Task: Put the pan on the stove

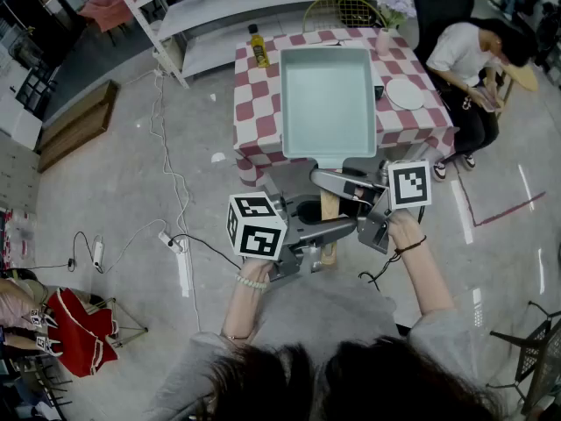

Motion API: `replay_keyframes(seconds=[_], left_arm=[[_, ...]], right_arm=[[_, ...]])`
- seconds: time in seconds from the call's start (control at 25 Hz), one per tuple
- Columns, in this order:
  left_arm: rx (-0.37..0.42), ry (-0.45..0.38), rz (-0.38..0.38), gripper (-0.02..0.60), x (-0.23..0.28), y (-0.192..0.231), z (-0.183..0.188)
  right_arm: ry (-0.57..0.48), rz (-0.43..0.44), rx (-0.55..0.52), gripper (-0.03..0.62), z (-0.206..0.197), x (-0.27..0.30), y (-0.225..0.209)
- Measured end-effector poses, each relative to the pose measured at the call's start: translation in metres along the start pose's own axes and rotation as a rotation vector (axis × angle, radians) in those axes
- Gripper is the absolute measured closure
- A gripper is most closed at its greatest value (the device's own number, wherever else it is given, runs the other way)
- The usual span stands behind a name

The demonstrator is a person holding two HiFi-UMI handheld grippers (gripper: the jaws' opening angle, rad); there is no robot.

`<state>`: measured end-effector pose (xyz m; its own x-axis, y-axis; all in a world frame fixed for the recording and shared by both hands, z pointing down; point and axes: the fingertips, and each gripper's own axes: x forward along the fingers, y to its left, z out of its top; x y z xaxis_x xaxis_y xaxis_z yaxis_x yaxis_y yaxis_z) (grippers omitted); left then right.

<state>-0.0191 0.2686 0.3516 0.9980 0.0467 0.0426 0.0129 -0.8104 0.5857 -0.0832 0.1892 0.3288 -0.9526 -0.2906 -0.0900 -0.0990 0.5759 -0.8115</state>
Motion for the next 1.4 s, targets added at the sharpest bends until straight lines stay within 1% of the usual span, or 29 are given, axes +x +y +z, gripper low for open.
replay_keyframes(seconds=[0.48,0.84,1.0,1.4], left_arm=[[-0.018,-0.024,0.019,0.41,0.011,-0.001,0.001],[-0.032,-0.034,0.041,0.41,0.013,0.008,0.009],[-0.042,-0.034,0.049,0.41,0.013,0.02,0.016],[-0.055,-0.019,0.037,0.41,0.017,0.065,0.039]], right_arm=[[0.028,-0.002,-0.019,0.405,0.0,-0.009,0.001],[0.029,0.003,0.012,0.404,0.009,-0.006,-0.007],[0.022,0.021,0.025,0.404,0.02,-0.003,-0.014],[0.004,0.002,0.05,0.404,0.055,0.004,-0.054]])
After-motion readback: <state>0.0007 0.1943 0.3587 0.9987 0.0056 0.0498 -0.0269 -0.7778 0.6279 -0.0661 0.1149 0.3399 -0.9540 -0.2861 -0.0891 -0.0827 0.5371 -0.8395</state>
